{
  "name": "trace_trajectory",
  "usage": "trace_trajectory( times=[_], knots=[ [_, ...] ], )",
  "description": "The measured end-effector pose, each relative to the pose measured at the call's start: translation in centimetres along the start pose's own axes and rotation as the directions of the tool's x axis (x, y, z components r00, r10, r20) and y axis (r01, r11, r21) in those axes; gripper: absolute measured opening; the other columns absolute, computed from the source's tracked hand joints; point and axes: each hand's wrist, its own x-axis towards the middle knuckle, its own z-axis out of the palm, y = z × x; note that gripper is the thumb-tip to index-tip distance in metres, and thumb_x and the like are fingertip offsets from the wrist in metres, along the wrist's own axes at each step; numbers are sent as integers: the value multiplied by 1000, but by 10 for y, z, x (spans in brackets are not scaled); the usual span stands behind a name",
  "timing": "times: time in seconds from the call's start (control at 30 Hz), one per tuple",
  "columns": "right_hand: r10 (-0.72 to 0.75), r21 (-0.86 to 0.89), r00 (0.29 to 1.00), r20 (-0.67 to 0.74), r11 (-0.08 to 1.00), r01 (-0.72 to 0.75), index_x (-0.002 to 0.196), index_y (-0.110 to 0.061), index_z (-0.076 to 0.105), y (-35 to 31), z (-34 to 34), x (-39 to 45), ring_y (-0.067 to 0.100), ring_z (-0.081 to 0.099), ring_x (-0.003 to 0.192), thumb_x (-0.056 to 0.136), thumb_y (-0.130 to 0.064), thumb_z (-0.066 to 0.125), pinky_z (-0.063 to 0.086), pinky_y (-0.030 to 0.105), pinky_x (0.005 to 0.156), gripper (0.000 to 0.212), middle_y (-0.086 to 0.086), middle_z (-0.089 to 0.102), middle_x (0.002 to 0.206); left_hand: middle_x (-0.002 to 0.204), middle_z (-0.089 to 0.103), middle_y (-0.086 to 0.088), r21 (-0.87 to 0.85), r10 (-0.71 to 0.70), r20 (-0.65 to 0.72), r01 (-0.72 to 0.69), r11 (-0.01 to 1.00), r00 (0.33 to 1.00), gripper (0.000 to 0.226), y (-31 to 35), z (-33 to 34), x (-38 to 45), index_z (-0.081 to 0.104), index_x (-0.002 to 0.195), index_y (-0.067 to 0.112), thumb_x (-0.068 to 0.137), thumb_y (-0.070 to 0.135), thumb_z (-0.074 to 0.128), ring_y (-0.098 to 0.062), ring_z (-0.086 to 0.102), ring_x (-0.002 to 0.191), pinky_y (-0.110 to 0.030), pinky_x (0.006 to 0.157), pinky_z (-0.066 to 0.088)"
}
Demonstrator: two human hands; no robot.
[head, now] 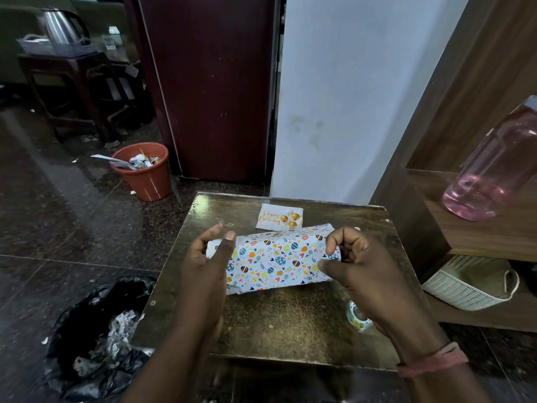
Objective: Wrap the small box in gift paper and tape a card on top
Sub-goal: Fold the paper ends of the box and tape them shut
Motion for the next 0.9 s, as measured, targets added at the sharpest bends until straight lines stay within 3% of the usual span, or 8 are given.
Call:
trace_trajectory(
  times=[0.1, 0.27, 0.4, 0.5, 0.6, 0.77, 0.83, 0.9],
  knots=[
    [-23, -51, 999, 24, 998, 24, 73, -25, 60, -3, -1, -1, 8, 24, 47, 87, 6, 69, 24, 20, 43, 35, -7, 29, 56, 130, 68, 13, -38, -34, -21, 34, 999, 999, 49, -1, -4, 3, 67, 126, 32, 79, 38, 78, -4, 64, 117, -39, 106, 47],
    [-21, 16, 1000, -14, 1000, 21, 83, -25, 60, -1, 1, -1, 17, 32, 61, 88, 1, 71, 28, 28, 55, 28, 5, 36, 69, 129, 72, 1, -110, -41, 14, 42, 993, 999, 60, -1, -7, 4, 68, 125, 34, 69, 26, 88, -29, 69, 119, -61, 108, 46],
    [105, 206, 977, -186, 976, -66, 95, -19, 55, 0, 7, 3, 17, 58, 72, 89, -20, 77, 42, 34, 69, 22, -3, 64, 70, 127, 73, 7, -105, 53, 71, -45, 993, 996, 64, 0, -4, 3, 62, 136, 28, 79, 7, 80, -20, 68, 121, -48, 107, 51],
    [190, 250, 958, -215, 959, -134, 105, -19, 59, -2, 7, 4, 7, 73, 86, 86, -28, 80, 52, 27, 74, 30, -7, 77, 91, 116, 76, 19, -52, 118, 123, -112, 992, 985, 68, 2, 0, 0, 54, 144, 22, 86, -9, 69, -4, 71, 109, -20, 82, 58],
    [244, 330, 954, -177, 927, -176, 109, -15, 62, -4, 5, 2, 7, 76, 79, 88, -18, 78, 52, 14, 57, 27, -3, 80, 95, 126, 74, 4, -18, 158, 176, -157, 987, 972, 75, 3, 1, -4, 51, 147, 27, 84, -8, 72, -18, 71, 116, -29, 84, 60],
    [236, 324, 968, -85, 925, -197, 106, -2, 69, 1, 0, 3, -2, 59, 44, 92, -3, 69, 38, 7, 41, 14, 14, 77, 98, 128, 72, 6, 34, 232, 216, -245, 969, 948, 83, 5, 2, -9, 46, 151, 32, 84, -11, 71, -16, 70, 117, -30, 90, 59],
    [233, 339, 970, -75, 920, -195, 110, 0, 67, 4, -2, 5, 5, 70, 60, 91, -1, 70, 51, 14, 52, 20, 18, 77, 102, 136, 68, 6, 29, 228, 215, -240, 970, 950, 82, 3, 1, -6, 48, 150, 35, 85, -8, 74, -16, 66, 123, -36, 97, 57],
    [221, 335, 972, -83, 924, -181, 111, -1, 67, 8, -4, 7, 23, 77, 89, 89, 1, 71, 61, 33, 81, 22, 15, 78, 103, 143, 63, 5, 28, 213, 193, -222, 975, 958, 80, -1, -3, -1, 50, 147, 40, 84, 2, 81, -18, 62, 129, -47, 107, 51]
  ],
)
